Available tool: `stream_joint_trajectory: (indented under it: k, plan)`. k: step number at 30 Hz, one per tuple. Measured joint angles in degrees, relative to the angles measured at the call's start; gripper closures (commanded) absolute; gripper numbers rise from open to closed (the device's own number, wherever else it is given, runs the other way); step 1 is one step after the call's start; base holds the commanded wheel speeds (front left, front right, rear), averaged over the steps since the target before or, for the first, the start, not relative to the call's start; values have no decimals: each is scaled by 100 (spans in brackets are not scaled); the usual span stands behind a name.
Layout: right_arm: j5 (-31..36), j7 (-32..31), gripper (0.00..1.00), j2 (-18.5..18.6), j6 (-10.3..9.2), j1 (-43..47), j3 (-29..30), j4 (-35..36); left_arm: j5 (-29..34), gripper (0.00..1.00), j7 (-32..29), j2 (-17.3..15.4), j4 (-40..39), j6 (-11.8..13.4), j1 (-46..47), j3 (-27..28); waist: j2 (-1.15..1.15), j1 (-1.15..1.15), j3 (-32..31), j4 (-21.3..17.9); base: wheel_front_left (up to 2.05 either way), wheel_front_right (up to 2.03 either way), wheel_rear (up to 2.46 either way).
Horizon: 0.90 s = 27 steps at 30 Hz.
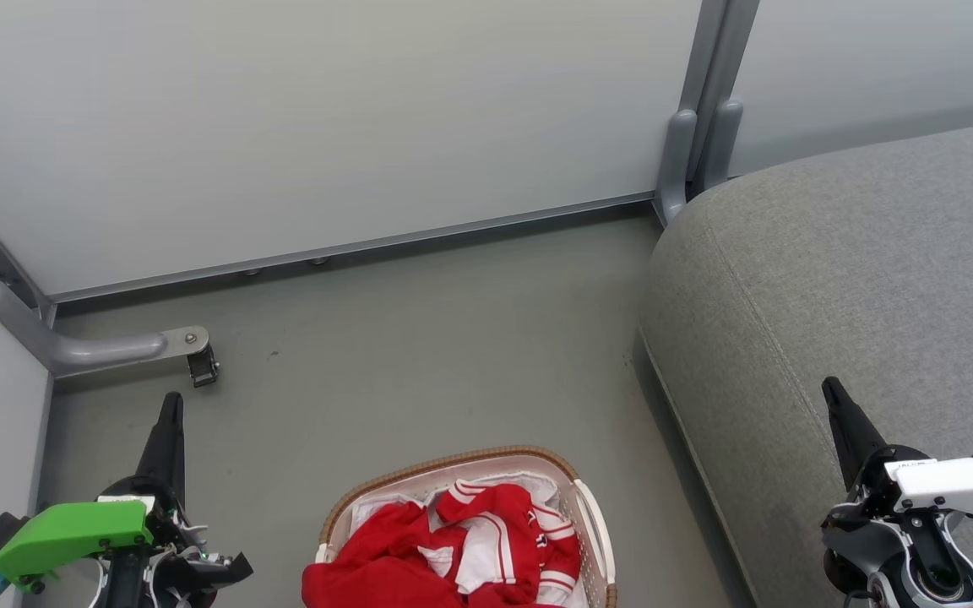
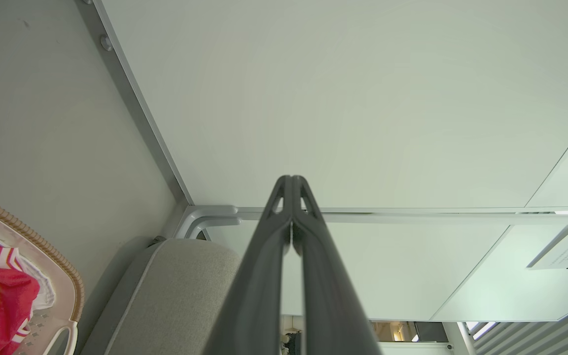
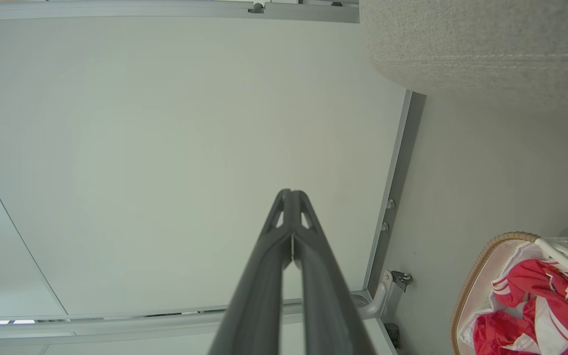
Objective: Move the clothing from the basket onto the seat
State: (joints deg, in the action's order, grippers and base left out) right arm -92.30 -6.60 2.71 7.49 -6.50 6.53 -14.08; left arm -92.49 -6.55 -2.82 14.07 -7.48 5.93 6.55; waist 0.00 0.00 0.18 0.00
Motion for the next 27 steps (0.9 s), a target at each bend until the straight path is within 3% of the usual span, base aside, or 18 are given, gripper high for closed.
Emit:
stream_joint_trajectory:
  k: [9, 10, 20, 27]
  plan:
    - [1, 0, 100, -7, 0, 2, -1, -25, -1, 100, 3, 3, 23, 1, -8, -2, 0, 0, 0, 0, 0, 0, 0]
    - [1, 0, 0, -20, 0, 12, -4, -66, -1, 0, 5, 12, 66, 1, -29, -3, 0, 0, 0, 0, 0, 0, 0]
    - [77, 163, 0, -101, -2, 182, -160, -293, 29, 0, 172, 56, 266, 1, -268, -159, 0, 0, 5, 5, 0, 0, 0]
    - [478, 374, 0, -94, -2, 183, -237, -210, 296, 0, 378, 56, 125, 1, -294, -272, 0, 0, 12, 18, 0, 0, 0]
